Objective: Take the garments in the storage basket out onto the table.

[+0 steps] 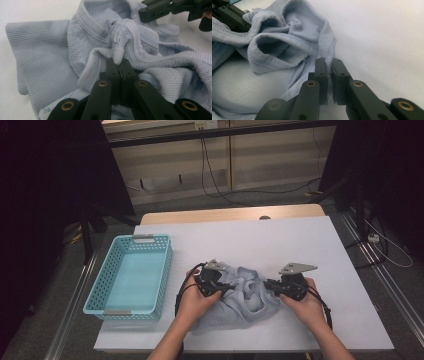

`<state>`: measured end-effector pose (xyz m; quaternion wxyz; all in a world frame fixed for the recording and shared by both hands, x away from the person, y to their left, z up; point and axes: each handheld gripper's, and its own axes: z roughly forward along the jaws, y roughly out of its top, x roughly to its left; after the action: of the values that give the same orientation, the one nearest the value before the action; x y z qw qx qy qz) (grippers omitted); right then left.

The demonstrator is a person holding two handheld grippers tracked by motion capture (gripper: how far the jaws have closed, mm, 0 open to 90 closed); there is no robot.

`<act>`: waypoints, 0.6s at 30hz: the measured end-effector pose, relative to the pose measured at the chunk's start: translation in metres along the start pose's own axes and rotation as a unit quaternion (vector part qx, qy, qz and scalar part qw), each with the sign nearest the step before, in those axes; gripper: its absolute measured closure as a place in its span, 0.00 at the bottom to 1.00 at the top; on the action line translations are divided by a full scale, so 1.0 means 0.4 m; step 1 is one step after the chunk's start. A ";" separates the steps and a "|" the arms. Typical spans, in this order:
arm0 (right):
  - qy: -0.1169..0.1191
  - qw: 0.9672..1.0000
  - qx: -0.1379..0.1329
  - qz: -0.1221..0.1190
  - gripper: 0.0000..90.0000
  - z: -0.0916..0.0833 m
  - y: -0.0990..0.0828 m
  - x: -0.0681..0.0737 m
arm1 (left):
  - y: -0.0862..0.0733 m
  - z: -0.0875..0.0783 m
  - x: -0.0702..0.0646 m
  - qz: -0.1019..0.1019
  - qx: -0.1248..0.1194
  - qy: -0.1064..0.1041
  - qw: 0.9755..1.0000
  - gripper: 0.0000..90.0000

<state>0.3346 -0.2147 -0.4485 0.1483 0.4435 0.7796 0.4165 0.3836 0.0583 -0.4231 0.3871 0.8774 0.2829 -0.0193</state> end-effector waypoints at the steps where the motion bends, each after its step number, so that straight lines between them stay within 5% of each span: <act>1: 0.001 1.000 0.000 0.000 0.95 -0.001 0.000 0.000 | 0.002 -0.002 0.003 -0.002 -0.001 -0.002 1.000 0.97; 4: 0.002 1.000 -0.003 0.001 0.95 -0.001 0.001 0.000 | 0.007 -0.008 0.012 -0.025 -0.011 -0.008 1.000 0.92; 18: 0.003 1.000 -0.007 0.000 0.95 -0.003 0.002 0.002 | 0.053 -0.038 0.041 -0.045 -0.014 0.012 0.999 0.60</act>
<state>0.3341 -0.2145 -0.4470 0.1495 0.4411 0.7773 0.4229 0.4054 0.0653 -0.4024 0.3946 0.8586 0.3265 -0.0222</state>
